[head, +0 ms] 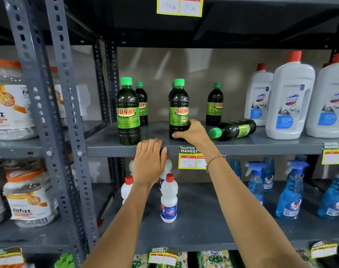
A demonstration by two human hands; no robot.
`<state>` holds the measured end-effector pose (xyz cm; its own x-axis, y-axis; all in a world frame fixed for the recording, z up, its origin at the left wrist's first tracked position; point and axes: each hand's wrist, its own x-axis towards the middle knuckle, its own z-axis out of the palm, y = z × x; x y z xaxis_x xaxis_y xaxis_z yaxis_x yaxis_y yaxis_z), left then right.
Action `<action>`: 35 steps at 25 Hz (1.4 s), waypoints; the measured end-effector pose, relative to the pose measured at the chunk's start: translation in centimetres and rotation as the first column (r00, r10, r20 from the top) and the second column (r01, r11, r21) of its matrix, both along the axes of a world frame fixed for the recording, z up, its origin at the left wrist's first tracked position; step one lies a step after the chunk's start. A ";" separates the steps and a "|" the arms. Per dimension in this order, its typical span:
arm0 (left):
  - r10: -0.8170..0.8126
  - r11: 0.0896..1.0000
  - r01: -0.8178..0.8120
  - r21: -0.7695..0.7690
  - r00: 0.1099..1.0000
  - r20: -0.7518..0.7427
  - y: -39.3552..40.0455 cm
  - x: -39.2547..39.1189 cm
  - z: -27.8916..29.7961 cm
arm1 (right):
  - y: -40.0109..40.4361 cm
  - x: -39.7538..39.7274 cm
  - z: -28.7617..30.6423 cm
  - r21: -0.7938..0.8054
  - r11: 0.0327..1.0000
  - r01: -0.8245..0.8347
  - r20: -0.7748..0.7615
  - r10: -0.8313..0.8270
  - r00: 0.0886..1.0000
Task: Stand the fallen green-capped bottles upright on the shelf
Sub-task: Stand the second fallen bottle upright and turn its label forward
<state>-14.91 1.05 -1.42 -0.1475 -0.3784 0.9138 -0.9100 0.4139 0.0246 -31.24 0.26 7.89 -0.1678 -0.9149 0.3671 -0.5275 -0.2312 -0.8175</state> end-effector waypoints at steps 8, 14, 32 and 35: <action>0.007 1.000 -0.006 -0.016 1.000 0.024 0.2 0.0 0.0 | 1.5 0.6 -0.1 -0.070 0.994 0.087 -0.052 -0.091 0.995; 0.077 0.988 -0.066 0.139 0.994 -0.072 1.5 -1.4 2.9 | 1.1 0.2 0.2 -0.014 0.999 0.031 -0.001 -0.031 1.000; -0.176 0.702 0.434 0.564 0.874 -0.454 -1.0 -2.9 8.8 | 0.1 -1.8 -0.4 -0.002 0.999 -0.038 0.102 0.038 0.994; -0.227 0.697 0.484 0.529 0.849 -0.478 0.0 -2.2 8.9 | 1.1 -1.8 -0.3 -0.007 0.998 -0.065 0.119 0.065 0.991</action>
<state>-17.15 1.04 7.53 -0.1139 -0.8517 0.5115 -0.5665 0.4787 0.6708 -33.08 1.35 7.56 -0.1510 -0.9241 0.3511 -0.4102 -0.2646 -0.8728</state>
